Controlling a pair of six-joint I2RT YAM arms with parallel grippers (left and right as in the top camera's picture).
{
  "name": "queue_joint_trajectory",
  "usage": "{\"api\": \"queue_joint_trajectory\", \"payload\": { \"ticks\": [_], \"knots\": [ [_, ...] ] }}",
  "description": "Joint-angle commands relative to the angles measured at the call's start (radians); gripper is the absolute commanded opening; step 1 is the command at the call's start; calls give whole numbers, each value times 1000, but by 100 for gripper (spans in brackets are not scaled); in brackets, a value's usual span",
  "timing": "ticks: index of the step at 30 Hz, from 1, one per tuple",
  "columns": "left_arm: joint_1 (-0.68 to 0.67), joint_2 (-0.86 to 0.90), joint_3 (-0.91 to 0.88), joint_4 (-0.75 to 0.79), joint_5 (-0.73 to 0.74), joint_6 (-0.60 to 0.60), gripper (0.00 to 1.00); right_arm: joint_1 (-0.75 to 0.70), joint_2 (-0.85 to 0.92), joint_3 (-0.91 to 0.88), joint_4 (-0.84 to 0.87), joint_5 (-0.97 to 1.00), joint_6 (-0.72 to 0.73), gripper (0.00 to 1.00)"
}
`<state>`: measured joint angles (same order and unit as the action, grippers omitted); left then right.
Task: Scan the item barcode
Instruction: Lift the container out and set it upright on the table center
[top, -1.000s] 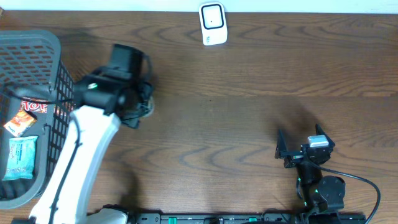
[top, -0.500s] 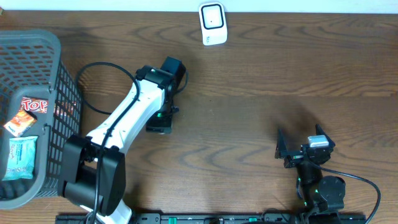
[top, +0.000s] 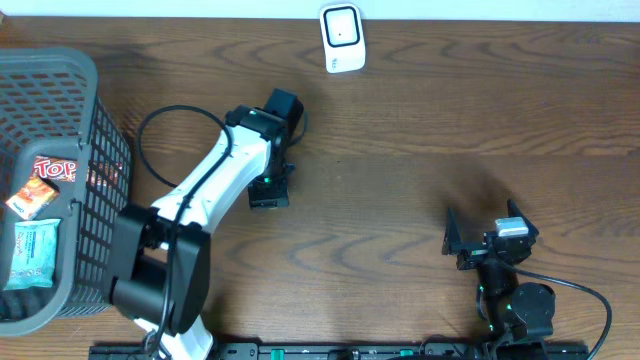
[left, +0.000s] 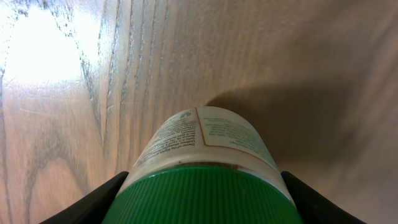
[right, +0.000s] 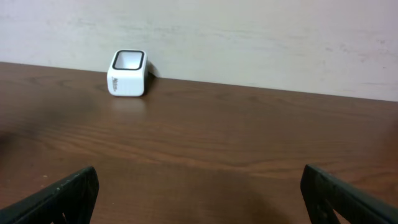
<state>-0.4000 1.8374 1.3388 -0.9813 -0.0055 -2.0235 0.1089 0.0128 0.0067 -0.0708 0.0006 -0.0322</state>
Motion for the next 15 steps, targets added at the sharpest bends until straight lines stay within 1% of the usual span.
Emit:
{"api": "queue_joint_trajectory", "payload": {
  "ticks": [1, 5, 6, 7, 8, 9, 12, 13, 15],
  "knots": [
    [-16, 64, 2, -3, -4, -39, 60, 3, 1, -1, -4, 9, 17, 99],
    [-34, 111, 2, 4, -2, -38, 60, 3, 1, -1, -4, 9, 17, 99],
    [-35, 111, 2, 7, -2, -34, 66, 3, 1, -1, -4, 9, 17, 99],
    [-35, 109, 2, 30, -2, 11, 75, 3, 1, -1, -4, 9, 17, 99],
    [-33, 106, 2, 58, -1, 55, 88, 3, 1, -1, -4, 9, 17, 99],
    [-30, 97, 2, 90, 11, 108, 91, 3, 1, -1, -4, 9, 17, 99],
    [-27, 38, 11, 140, 39, 192, 91, 3, 1, -1, -4, 9, 17, 99],
    [-27, 19, 18, 139, 35, 202, 91, 3, 1, -1, -4, 9, 17, 99],
    [-26, -64, 48, 138, 12, 259, 91, 3, 1, -1, -4, 9, 17, 99]
  ]
}}
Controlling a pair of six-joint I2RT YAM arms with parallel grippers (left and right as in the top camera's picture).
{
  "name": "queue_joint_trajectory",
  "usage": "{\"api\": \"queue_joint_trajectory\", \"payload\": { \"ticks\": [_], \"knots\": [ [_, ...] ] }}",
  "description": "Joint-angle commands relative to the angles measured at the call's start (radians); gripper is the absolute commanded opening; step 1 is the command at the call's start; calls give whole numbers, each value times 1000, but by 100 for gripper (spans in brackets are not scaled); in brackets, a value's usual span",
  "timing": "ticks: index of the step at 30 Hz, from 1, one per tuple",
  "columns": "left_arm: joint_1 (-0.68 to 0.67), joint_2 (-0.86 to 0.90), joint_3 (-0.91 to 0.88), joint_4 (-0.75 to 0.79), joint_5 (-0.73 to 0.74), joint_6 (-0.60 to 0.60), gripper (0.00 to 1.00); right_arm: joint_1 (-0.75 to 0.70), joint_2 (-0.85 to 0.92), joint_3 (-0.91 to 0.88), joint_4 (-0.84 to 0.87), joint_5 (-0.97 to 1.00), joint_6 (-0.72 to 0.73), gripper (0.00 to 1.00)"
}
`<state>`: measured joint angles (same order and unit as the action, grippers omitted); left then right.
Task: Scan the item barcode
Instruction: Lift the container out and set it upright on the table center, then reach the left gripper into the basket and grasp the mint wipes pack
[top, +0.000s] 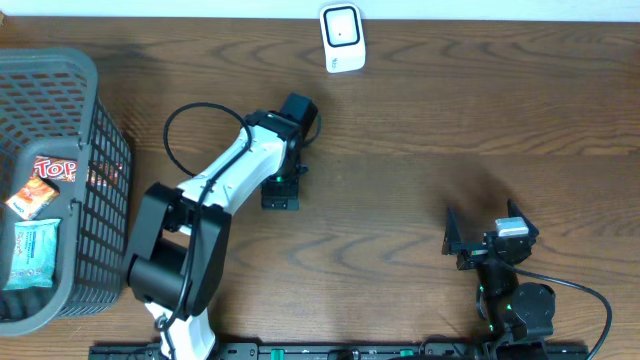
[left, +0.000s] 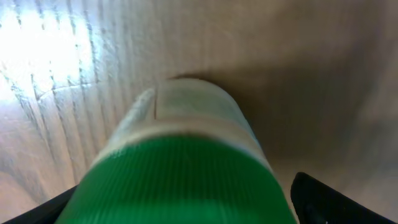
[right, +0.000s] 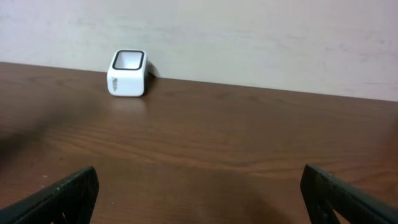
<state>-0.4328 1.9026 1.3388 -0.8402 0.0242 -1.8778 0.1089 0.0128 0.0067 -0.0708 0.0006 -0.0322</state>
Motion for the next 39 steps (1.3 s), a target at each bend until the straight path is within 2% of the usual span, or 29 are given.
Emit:
{"api": "queue_joint_trajectory", "payload": {
  "ticks": [1, 5, 7, 10, 11, 13, 15, 16, 17, 19, 24, 25, 29, 34, 39],
  "knots": [
    [8, -159, 55, -2, -22, 128, 91, 3, 1, -1, -4, 9, 17, 99],
    [11, -386, 68, -2, -63, 211, 91, 3, 1, -1, -4, 9, 17, 99],
    [12, -523, 71, 10, -129, 325, 91, 3, 1, -1, -4, 9, 17, 99],
    [12, -690, 87, 53, -257, 560, 91, 3, 1, -1, -4, 9, 17, 99],
    [23, -771, 109, 69, -348, 722, 92, 3, 1, -1, -4, 9, 17, 99],
    [67, -866, 148, 67, -496, 944, 92, 3, 1, -1, -4, 9, 17, 99],
    [155, -939, 182, 41, -638, 1069, 92, 3, 1, -1, -4, 9, 17, 99],
    [196, -958, 193, 25, -671, 1080, 92, 3, 1, -1, -4, 9, 17, 99],
    [306, -992, 212, -8, -694, 1085, 92, 3, 1, -1, -4, 9, 17, 99],
    [430, -1009, 219, -19, -675, 1091, 92, 3, 1, -1, -4, 9, 17, 99],
    [797, -945, 219, -44, -451, 1144, 92, 3, 1, -1, -4, 9, 17, 99],
    [894, -896, 219, -65, -356, 1144, 92, 3, 1, -1, -4, 9, 17, 99],
    [1119, -728, 219, -172, -180, 1139, 92, 3, 1, -1, -4, 9, 17, 99],
    [1236, -536, 219, -258, -183, 1114, 92, 3, 1, -1, -4, 9, 17, 99],
    [1218, -323, 219, -307, -299, 1143, 92, 3, 1, -1, -4, 9, 17, 99]
  ]
}}
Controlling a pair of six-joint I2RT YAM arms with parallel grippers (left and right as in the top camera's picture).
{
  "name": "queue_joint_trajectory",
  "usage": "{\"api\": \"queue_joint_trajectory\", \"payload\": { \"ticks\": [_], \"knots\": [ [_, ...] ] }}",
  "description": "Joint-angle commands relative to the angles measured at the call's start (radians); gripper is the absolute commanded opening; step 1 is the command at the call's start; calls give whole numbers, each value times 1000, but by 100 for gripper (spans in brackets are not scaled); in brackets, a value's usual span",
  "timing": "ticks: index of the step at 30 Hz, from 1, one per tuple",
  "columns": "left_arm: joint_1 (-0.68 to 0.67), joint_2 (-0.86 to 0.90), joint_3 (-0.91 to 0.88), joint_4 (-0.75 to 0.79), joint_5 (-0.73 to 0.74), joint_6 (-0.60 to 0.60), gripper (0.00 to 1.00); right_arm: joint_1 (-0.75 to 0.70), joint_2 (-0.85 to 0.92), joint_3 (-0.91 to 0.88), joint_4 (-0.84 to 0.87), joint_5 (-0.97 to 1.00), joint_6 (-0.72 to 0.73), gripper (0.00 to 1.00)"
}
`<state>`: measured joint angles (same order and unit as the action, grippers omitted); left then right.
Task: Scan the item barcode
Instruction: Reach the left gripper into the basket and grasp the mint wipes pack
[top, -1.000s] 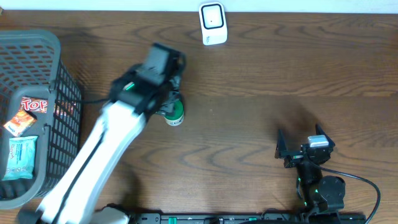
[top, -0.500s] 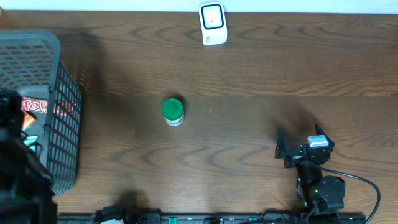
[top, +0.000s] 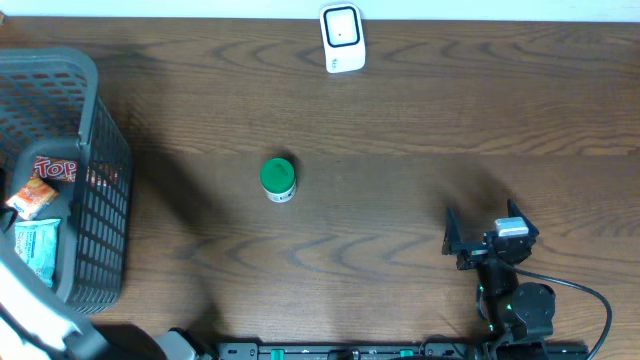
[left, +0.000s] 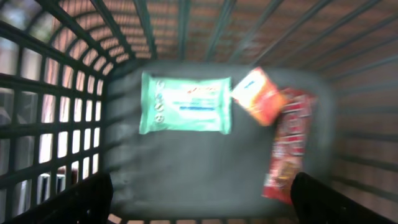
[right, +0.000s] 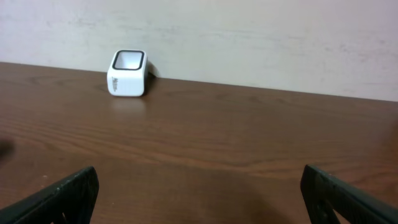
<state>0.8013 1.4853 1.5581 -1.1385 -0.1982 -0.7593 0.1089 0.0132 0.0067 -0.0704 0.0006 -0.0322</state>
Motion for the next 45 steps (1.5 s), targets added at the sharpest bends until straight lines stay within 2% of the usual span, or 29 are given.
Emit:
{"api": "queue_joint_trajectory", "payload": {
  "ticks": [1, 7, 11, 18, 28, 37, 39, 42, 44, 45],
  "knots": [
    [-26, 133, 0, -6, -122, 27, 92, 3, 0, -1, -5, 9, 17, 99],
    [-47, 340, 0, 23, -163, 84, 92, 3, 0, -1, -5, 9, 17, 99],
    [-47, 413, -1, 53, -163, 175, 92, 3, 0, -1, -5, 9, 17, 99],
    [-48, 521, -2, 90, -162, 237, 93, 3, 0, -1, -5, 9, 17, 99],
    [-47, 615, -13, 116, -162, 240, 93, 3, 0, -1, -5, 9, 17, 99],
    [-47, 647, -91, 116, -164, 239, 91, 3, 0, -1, -5, 9, 17, 99],
    [-47, 647, -97, 116, -168, 239, 86, 3, 0, -1, -5, 9, 17, 99],
    [-47, 647, -103, 116, -197, 238, 63, 3, 0, -1, -5, 9, 17, 99],
    [-47, 647, -111, 121, -209, 239, 57, 3, 0, -1, -5, 9, 17, 99],
    [-47, 647, -116, 124, -211, 238, 48, 3, 0, -1, -5, 9, 17, 99]
  ]
}}
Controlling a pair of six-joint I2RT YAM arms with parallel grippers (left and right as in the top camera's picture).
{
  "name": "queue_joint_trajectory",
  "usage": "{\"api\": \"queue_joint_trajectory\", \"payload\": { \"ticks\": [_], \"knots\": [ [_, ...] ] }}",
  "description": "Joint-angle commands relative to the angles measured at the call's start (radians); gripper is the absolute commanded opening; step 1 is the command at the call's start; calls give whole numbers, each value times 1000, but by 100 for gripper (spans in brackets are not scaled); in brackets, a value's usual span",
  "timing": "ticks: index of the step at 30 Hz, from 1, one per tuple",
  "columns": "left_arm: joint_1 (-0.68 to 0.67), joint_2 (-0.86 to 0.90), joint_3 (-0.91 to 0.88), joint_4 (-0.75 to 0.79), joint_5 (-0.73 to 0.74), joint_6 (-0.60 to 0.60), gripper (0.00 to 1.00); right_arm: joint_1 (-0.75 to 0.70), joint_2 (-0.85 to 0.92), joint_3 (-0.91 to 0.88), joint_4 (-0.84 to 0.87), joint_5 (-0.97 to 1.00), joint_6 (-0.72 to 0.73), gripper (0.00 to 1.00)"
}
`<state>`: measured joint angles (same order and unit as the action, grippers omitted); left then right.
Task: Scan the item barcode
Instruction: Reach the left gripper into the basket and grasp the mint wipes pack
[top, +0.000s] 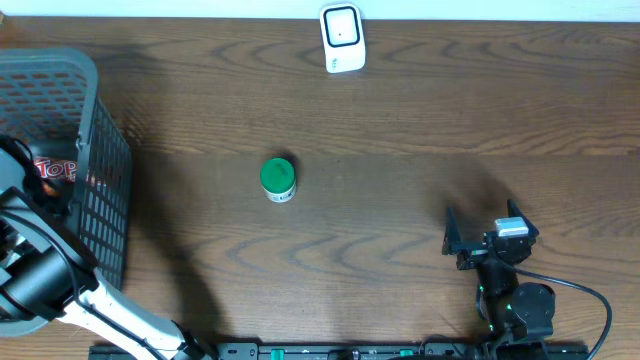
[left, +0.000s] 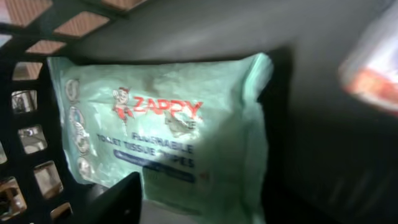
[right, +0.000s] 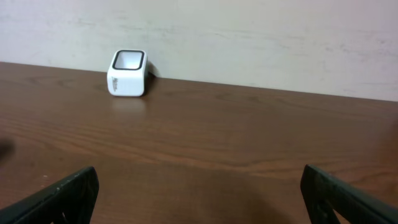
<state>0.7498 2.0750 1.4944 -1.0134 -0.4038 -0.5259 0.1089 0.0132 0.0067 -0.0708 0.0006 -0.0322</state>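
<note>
A pale green "ZAPPY" wipes pack (left: 168, 130) lies on the floor of the dark basket (top: 100, 160) and fills the left wrist view. My left gripper (left: 205, 208) hangs low over it, open; one black finger (left: 118, 196) shows by the pack's near left corner, the other is lost in the dark. In the overhead view my left arm (top: 35, 270) covers that gripper. A green-capped bottle (top: 277, 180) stands alone mid-table. The white scanner (top: 341, 38) sits at the back edge. My right gripper (right: 199, 193) is open and empty.
The basket also holds a red snack pack (top: 55, 168) and a blurred orange-and-white packet (left: 373, 68). Its barred wall (left: 25, 124) stands close on the left of my left gripper. The scanner (right: 129, 73) stands against a pale wall.
My left gripper was high above the basket, looking down on all three packs. Now it is low inside the basket, close over the green wipes pack. The bottle and the right arm have not moved.
My left gripper was first shut on the green-capped bottle on the table's middle. Then its jaws stood wider around the upright bottle. Later the bottle stood alone and the gripper was open above the basket. Now it is down at the wipes pack.
</note>
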Motion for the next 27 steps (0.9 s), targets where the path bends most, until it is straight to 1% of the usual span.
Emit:
{"api": "queue_joint_trajectory", "payload": {
  "ticks": [1, 3, 4, 5, 6, 9, 14, 18, 21, 26, 27],
  "knots": [
    [4, 57, -58, 3, -6, 5, 35, 3, 0, -1, -4, 9, 17, 99],
    [4, 57, -64, 6, -7, -2, 23, 3, 0, -1, -4, 9, 17, 99],
    [4, 57, -64, 6, -9, -2, 19, 3, 0, -1, -4, 9, 17, 99],
    [4, 57, -64, 5, -10, -2, 11, 3, 0, -1, -4, 9, 17, 99],
    [4, 57, -64, 5, -9, -3, 7, 3, 0, -1, -4, 9, 17, 99],
    [4, 54, -56, 5, -9, -2, 7, 3, 0, -1, -4, 9, 17, 99],
    [2, 13, 32, -52, 3, -2, 7, 3, 0, -1, -4, 9, 17, 99],
    [-27, -64, 50, -26, 129, -2, 7, 3, 0, -1, -4, 9, 17, 99],
    [-71, -83, 50, 1, 191, -2, 7, 3, 0, -1, -4, 9, 17, 99],
    [-195, -83, 50, 25, 174, 6, 7, 3, 0, -1, -4, 9, 17, 99],
    [-220, -83, 50, 26, 146, 5, 24, 3, 0, -1, -4, 9, 17, 99]
  ]
}}
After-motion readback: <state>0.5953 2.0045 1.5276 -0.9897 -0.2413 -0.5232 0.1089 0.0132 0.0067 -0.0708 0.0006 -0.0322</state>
